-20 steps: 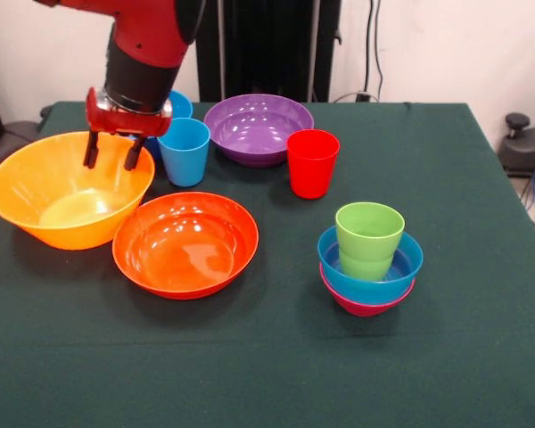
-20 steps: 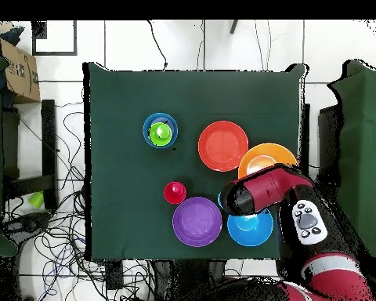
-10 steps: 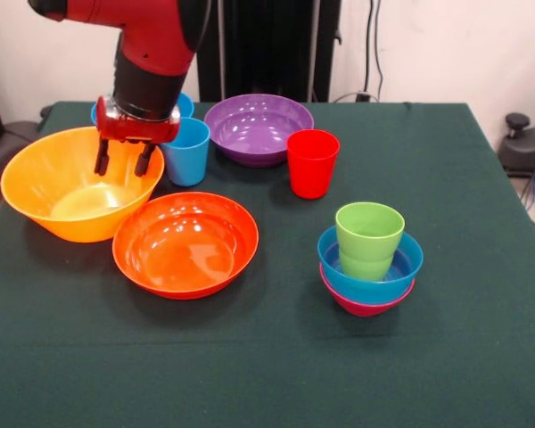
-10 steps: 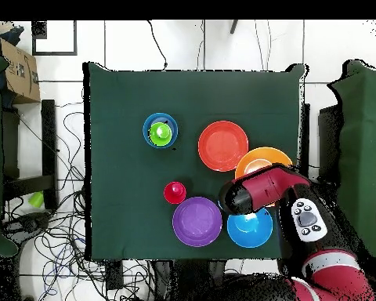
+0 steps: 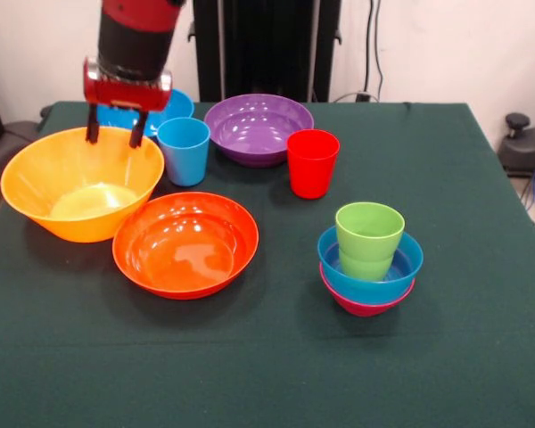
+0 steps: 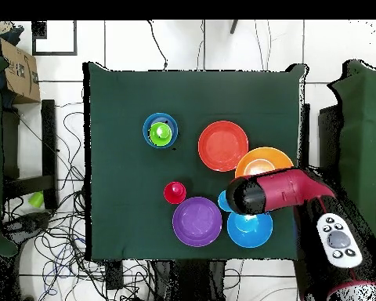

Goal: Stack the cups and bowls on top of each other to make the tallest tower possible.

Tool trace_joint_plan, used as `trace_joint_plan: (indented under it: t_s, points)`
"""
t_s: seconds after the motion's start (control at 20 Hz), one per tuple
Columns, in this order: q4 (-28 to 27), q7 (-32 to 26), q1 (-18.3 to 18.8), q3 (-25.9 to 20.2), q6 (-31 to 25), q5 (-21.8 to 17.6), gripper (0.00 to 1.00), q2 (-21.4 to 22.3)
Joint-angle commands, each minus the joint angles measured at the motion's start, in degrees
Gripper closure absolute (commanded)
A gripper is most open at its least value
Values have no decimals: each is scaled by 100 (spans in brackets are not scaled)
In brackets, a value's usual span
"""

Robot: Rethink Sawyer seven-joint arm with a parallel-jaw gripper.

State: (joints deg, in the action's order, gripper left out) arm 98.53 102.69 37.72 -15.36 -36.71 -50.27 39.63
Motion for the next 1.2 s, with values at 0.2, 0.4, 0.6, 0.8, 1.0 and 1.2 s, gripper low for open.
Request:
trace_joint_plan:
  t_s: [0.2,0.4,0.6,0.8,1.0,1.2]
  points:
    - [388,-1608,-1,-853,-678,322,0,443]
    - [276,-948,-284,-764,-559,243,0,215]
    - [183,-790,-383,-779,-533,296,0,112]
    - [90,-759,-403,-783,-451,267,0,38]
    - [20,-648,-453,-737,-369,211,0,-60]
    - [-177,-813,-369,-658,-191,-110,0,-168]
